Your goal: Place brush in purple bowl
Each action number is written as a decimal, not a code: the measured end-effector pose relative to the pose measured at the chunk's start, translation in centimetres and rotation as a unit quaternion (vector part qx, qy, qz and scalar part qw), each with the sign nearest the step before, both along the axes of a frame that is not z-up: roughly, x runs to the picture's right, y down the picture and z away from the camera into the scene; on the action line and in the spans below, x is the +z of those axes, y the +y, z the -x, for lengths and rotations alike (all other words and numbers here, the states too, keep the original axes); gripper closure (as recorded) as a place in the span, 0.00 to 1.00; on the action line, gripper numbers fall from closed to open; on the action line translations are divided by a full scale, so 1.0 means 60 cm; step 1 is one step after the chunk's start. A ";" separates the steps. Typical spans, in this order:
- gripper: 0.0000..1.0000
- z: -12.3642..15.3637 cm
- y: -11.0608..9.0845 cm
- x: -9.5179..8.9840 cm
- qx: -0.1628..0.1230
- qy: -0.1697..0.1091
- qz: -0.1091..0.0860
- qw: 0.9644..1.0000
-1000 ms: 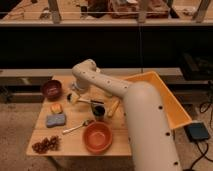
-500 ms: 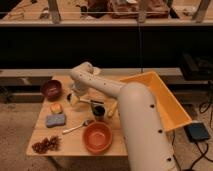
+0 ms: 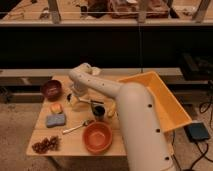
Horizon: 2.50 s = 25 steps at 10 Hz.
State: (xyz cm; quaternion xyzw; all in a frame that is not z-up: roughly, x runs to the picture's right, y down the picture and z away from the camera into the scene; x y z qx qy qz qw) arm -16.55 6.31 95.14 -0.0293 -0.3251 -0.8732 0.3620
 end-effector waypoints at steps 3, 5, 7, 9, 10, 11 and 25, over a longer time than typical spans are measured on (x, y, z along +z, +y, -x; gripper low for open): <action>0.33 -0.002 0.006 0.009 0.004 0.006 0.007 1.000; 0.43 0.001 0.007 0.010 0.003 0.004 0.011 1.000; 0.43 0.000 0.007 0.012 0.004 0.002 0.011 1.000; 0.43 0.002 0.010 0.011 0.001 0.001 0.015 1.000; 0.43 0.002 0.011 0.011 0.000 0.000 0.016 1.000; 0.43 0.002 0.012 0.010 -0.001 0.000 0.017 1.000; 1.00 -0.042 -0.055 -0.005 0.080 0.087 0.020 0.993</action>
